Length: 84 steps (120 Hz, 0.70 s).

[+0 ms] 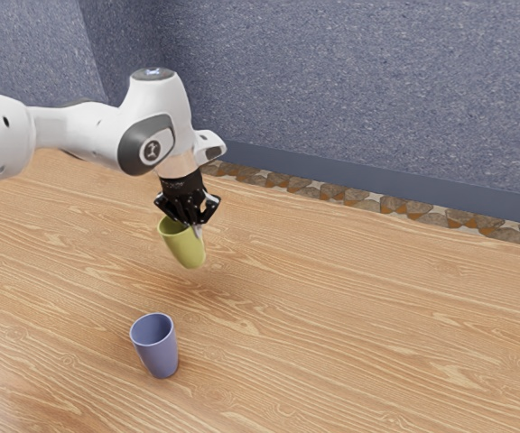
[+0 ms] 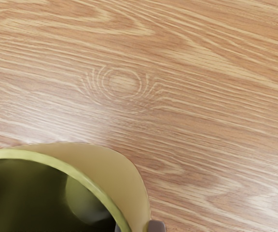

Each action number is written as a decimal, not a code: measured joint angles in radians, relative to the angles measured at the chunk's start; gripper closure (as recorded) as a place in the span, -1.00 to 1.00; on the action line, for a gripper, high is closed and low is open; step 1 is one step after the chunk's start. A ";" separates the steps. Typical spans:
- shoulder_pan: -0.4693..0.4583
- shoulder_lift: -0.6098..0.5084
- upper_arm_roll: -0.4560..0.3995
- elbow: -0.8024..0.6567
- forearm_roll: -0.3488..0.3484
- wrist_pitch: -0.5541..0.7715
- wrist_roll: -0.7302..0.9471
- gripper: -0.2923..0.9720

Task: Place the left cup onto the right cup

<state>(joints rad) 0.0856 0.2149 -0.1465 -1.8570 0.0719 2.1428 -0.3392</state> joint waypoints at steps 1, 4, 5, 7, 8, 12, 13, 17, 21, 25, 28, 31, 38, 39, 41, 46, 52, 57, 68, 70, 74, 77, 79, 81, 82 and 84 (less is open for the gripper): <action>0.000 -0.002 -0.003 -0.001 0.000 -0.003 -0.001 0.70; -0.001 -0.007 -0.011 -0.003 0.000 -0.009 -0.003 0.70; -0.001 -0.010 -0.014 -0.005 0.000 -0.012 -0.004 0.70; -0.001 -0.015 -0.019 -0.008 0.000 -0.016 -0.006 0.70; -0.001 -0.018 -0.021 -0.010 -0.001 -0.018 -0.006 0.70; -0.001 -0.028 -0.031 -0.019 -0.001 -0.025 -0.010 0.70; -0.001 -0.032 -0.033 -0.021 -0.001 -0.026 -0.011 0.70; -0.001 -0.044 -0.042 -0.031 -0.001 -0.032 -0.016 0.70; -0.001 -0.056 -0.051 -0.042 -0.002 -0.037 -0.021 0.70; -0.001 -0.070 -0.060 -0.053 -0.002 -0.041 -0.027 0.70; -0.002 -0.079 -0.065 -0.061 -0.002 -0.044 -0.032 0.70; -0.001 -0.088 -0.072 -0.070 -0.002 -0.047 -0.037 0.70; 0.000 -0.107 -0.090 -0.087 -0.002 -0.052 -0.049 0.70; -0.001 -0.109 -0.092 -0.089 -0.002 -0.052 -0.051 0.70; -0.001 -0.114 -0.097 -0.092 -0.002 -0.053 -0.055 0.70; 0.000 -0.124 -0.111 -0.099 -0.002 -0.056 -0.065 0.70; -0.003 -0.130 -0.122 -0.105 -0.002 -0.060 -0.077 0.70; -0.003 -0.137 -0.133 -0.110 -0.002 -0.064 -0.088 0.70; -0.001 -0.155 -0.153 -0.127 -0.003 -0.069 -0.113 0.70; -0.001 -0.157 -0.156 -0.130 -0.003 -0.070 -0.117 0.70; -0.002 -0.162 -0.162 -0.134 -0.003 -0.071 -0.127 0.70; -0.003 -0.165 -0.165 -0.137 -0.003 -0.072 -0.134 0.70; -0.002 -0.167 -0.169 -0.138 -0.003 -0.073 -0.139 0.70; -0.002 -0.168 -0.171 -0.138 -0.003 -0.074 -0.143 0.70; -0.003 -0.169 -0.173 -0.139 -0.003 -0.074 -0.146 0.70; -0.003 -0.170 -0.175 -0.140 -0.003 -0.074 -0.150 0.70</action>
<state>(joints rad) 0.0823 0.0452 -0.3213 -1.9975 0.0691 2.0683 -0.4893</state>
